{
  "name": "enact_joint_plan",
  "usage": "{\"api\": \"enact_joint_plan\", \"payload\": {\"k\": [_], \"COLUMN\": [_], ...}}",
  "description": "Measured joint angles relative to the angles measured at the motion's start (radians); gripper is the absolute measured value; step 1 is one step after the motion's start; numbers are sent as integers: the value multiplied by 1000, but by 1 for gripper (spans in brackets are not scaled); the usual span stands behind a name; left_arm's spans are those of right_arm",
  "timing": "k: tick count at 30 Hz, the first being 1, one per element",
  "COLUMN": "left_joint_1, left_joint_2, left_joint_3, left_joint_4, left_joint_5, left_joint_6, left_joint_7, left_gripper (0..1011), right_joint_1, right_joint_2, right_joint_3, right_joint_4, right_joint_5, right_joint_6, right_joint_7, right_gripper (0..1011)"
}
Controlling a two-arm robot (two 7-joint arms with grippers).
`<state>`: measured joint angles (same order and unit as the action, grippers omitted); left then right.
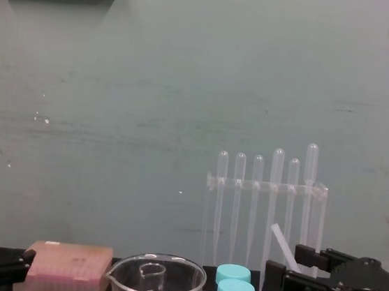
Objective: Pick up the stirring rod with one hand, then place it down.
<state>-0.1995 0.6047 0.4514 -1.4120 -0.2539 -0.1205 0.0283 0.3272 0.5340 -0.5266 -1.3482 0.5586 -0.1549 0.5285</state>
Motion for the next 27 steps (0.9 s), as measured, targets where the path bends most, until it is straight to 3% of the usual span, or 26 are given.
{"api": "enact_joint_plan", "payload": {"k": [10, 13, 17, 20, 25, 27], "left_joint_1": [0, 0, 0, 0, 0, 0], "left_joint_2": [0, 0, 0, 0, 0, 0], "left_joint_3": [0, 0, 0, 0, 0, 0], "left_joint_4": [0, 0, 0, 0, 0, 0], "left_joint_5": [0, 0, 0, 0, 0, 0], "left_joint_6": [0, 0, 0, 0, 0, 0], "left_joint_7": [0, 0, 0, 0, 0, 0], "left_gripper": [1000, 1000, 1000, 1000, 1000, 1000], "right_joint_1": [0, 0, 0, 0, -1, -4], "right_joint_2": [0, 0, 0, 0, -1, -4], "right_joint_3": [0, 0, 0, 0, 1, 7], "right_joint_4": [0, 0, 0, 0, 0, 0], "right_joint_5": [1, 1, 1, 1, -1, -14], "right_joint_6": [-1, -1, -1, -1, -4, -32], "right_joint_7": [0, 0, 0, 0, 0, 2], "right_gripper": [487, 343, 264, 136, 68, 68]}}
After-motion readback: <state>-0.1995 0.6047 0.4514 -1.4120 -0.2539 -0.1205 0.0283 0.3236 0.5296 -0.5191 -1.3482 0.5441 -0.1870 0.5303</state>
